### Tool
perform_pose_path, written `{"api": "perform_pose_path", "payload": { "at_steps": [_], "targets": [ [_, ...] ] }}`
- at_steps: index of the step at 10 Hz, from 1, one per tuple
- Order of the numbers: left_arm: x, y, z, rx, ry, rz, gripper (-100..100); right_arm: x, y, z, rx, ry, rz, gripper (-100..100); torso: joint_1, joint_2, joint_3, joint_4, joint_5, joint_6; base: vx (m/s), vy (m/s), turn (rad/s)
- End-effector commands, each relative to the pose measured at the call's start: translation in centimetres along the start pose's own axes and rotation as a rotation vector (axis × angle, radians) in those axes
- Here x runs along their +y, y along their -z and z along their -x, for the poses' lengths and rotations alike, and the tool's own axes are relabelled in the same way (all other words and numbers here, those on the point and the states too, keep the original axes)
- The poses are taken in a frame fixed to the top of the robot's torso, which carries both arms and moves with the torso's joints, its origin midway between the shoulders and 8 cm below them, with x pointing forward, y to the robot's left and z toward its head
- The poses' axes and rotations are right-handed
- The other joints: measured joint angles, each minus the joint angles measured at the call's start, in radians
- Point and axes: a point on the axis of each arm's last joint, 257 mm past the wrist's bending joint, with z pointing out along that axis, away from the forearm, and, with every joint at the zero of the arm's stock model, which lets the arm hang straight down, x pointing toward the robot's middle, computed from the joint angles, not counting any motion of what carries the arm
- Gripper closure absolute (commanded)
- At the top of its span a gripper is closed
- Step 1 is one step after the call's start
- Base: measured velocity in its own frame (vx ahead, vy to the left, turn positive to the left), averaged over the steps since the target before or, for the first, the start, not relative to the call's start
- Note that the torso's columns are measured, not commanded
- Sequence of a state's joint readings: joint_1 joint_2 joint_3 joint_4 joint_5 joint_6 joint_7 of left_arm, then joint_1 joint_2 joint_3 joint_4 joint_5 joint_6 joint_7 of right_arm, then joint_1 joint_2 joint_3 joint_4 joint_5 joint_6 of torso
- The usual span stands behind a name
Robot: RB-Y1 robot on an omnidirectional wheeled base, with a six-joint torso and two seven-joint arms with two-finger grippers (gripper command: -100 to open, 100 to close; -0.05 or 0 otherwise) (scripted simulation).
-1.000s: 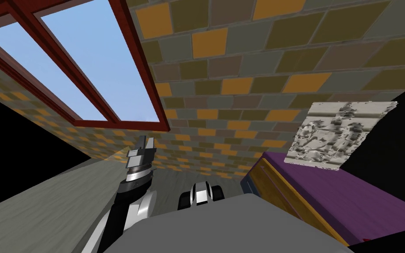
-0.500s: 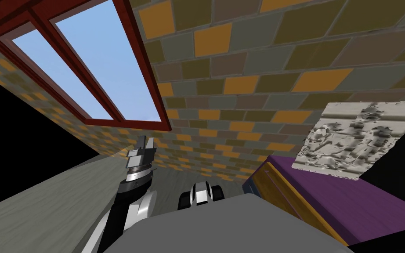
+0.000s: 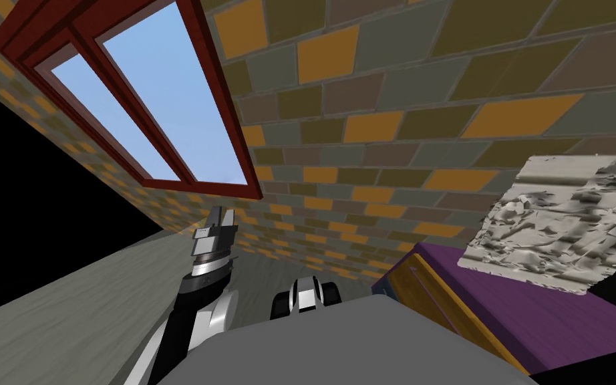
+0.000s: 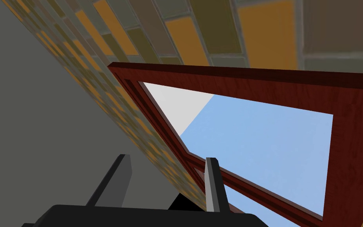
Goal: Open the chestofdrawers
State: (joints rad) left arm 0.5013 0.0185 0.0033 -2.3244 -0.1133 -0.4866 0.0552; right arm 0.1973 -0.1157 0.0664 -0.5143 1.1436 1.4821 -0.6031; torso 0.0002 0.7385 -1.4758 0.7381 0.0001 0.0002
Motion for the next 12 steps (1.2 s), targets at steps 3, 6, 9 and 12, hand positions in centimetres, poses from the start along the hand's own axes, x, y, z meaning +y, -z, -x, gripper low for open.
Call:
{"api": "perform_pose_path", "payload": {
  "at_steps": [3,6,9,12],
  "targets": [
    [0.0,0.0,0.0,0.000,0.000,0.000,0,-2.8,1.0,0.6,-0.078,0.050,-0.070,-100,-0.001,-0.001,0.000,0.000,0.000,0.000,0.012,-0.028,0.058],
    [0.0,0.0,0.0,0.000,0.000,0.000,0,-4.6,2.1,0.8,-0.126,0.081,-0.104,-100,0.000,0.000,0.000,0.000,0.000,0.000,0.009,-0.030,0.076],
    [0.0,0.0,0.0,0.000,0.000,0.000,0,-5.9,3.5,0.7,-0.161,0.107,-0.126,-100,0.000,-0.001,0.000,0.000,0.000,0.000,0.008,-0.026,0.051],
    [0.0,0.0,0.0,0.000,0.000,0.000,0,-5.8,3.5,0.8,-0.160,0.102,-0.125,-100,0.001,0.000,0.000,0.000,0.000,0.000,0.000,-0.005,0.003]
  ]
}}
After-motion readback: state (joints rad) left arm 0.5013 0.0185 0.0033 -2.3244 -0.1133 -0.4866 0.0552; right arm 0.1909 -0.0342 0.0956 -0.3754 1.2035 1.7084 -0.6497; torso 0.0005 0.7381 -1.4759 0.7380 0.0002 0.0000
